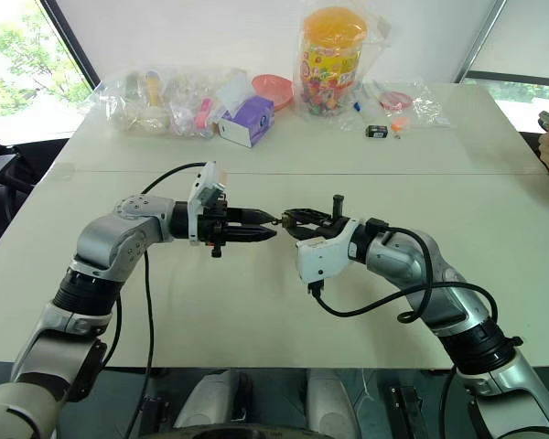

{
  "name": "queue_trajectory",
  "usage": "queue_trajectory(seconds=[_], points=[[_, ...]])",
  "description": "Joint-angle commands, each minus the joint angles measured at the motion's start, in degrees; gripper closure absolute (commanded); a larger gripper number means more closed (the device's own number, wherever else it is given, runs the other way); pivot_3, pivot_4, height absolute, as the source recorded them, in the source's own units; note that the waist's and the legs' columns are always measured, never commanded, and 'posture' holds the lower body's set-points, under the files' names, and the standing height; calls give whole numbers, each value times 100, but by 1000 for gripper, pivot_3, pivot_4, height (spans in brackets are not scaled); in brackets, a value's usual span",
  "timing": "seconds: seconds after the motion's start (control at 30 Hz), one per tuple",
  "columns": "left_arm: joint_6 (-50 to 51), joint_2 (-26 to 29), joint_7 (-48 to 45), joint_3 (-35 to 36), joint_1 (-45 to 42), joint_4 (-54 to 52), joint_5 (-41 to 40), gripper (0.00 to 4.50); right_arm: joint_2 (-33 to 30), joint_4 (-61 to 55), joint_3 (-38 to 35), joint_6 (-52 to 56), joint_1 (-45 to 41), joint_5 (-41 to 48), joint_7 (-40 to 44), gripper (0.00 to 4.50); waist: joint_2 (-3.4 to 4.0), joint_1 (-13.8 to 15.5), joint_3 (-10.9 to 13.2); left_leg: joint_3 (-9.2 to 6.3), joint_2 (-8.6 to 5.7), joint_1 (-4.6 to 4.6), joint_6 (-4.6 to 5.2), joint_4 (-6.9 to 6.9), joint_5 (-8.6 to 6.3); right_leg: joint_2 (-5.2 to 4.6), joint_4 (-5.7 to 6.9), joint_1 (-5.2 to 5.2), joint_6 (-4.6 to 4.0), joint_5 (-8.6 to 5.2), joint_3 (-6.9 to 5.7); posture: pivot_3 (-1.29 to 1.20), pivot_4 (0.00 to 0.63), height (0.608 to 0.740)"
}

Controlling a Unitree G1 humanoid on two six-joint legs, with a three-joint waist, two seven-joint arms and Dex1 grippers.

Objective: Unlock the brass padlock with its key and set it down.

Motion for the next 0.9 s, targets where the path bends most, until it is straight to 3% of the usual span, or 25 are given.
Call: queue_trajectory(seconds=[0.03, 0.3, 0.9], points=[[-150, -42, 48, 56, -77, 36, 46, 2867, 18, -321, -215, -9, -123, 73, 9, 3819, 0, 1, 0, 0, 0, 0, 0, 0, 0, 0, 0, 0, 0, 0, 0, 0, 150, 735], [92, -100, 135, 330, -246, 161, -177, 2867, -3, -424, -267, 38, -52, 68, 63, 3819, 0, 0, 0, 0, 0, 0, 0, 0, 0, 0, 0, 0, 0, 0, 0, 0, 150, 735], [-102, -257, 85, 189, -287, 344, 18, 2867, 76, -711, -275, 233, -51, 73, 218, 3819, 0, -1, 0, -1, -1, 0, 0, 0, 0, 0, 1, 0, 0, 0, 0, 0, 150, 735]])
